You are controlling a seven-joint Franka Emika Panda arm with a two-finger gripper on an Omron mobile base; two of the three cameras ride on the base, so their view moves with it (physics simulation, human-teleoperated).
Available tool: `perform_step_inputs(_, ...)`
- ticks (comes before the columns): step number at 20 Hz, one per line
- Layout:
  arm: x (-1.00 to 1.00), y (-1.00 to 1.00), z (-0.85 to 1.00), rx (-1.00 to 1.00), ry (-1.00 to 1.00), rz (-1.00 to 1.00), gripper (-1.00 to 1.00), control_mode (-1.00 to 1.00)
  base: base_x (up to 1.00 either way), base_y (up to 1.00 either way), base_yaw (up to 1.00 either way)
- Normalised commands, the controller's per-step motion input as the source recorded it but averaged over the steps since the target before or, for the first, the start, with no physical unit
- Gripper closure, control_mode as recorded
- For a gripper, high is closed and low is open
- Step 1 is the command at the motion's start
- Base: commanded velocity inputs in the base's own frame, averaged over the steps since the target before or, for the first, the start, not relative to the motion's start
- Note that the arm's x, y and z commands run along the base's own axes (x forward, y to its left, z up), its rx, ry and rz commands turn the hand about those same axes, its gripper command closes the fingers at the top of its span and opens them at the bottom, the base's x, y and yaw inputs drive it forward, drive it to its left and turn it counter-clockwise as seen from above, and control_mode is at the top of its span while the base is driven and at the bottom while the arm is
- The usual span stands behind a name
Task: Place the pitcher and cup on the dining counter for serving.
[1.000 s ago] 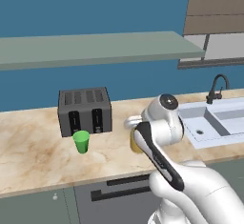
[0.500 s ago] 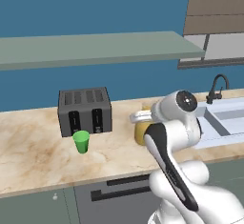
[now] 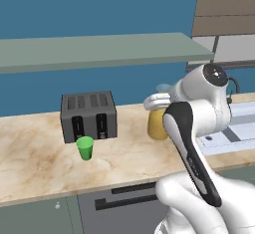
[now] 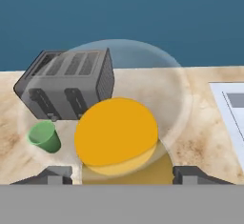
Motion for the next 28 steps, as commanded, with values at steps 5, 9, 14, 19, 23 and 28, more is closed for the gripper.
perform_step_inputs(5, -0.01, -0.03, 0.04, 0.0, 0.03, 0.0, 1.0, -1.0, 0.0, 0.0, 0.0)
perform_step_inputs(9, 0.0, 0.0, 0.0, 0.0, 0.0, 0.0, 1.0, 1.0, -0.29, -0.34, 0.0)
perform_step_inputs(14, 0.0, 0.0, 0.0, 0.0, 0.0, 0.0, 1.0, 1.0, -0.57, -0.74, 0.13)
perform_step_inputs(19, 0.0, 0.0, 0.0, 0.0, 0.0, 0.0, 1.0, 1.0, -0.58, -0.55, 0.51)
perform_step_inputs(23, 0.0, 0.0, 0.0, 0.0, 0.0, 0.0, 1.0, 1.0, -0.52, -0.48, 0.86)
perform_step_inputs(28, 0.0, 0.0, 0.0, 0.0, 0.0, 0.0, 1.0, 1.0, -0.29, -0.3, 1.0)
